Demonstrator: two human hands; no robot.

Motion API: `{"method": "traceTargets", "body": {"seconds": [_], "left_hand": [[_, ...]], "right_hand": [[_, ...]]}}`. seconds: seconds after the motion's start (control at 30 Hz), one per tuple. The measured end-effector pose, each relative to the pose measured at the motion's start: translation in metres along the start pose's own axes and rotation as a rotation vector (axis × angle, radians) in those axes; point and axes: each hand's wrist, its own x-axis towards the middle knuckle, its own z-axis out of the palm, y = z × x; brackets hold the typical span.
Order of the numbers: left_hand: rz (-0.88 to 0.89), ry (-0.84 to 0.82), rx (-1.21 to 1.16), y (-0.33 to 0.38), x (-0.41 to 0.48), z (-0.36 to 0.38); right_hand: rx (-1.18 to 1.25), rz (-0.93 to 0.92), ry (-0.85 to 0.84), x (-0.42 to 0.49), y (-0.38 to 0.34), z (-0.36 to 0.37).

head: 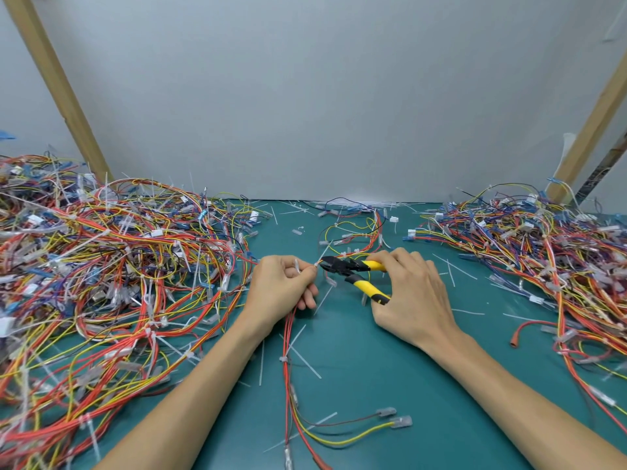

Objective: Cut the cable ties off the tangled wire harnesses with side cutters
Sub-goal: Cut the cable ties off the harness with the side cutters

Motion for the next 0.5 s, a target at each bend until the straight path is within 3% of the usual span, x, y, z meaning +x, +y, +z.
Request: {"method": "traceTargets", "body": {"seconds": [0.5], "left_hand": [[0.124,-0.069,0.22,0.0029,-0.0067,0.0039]], "right_hand": [[-0.005,-0.042,0.096,-0.0035,-0.0062,-0.0066]]}}
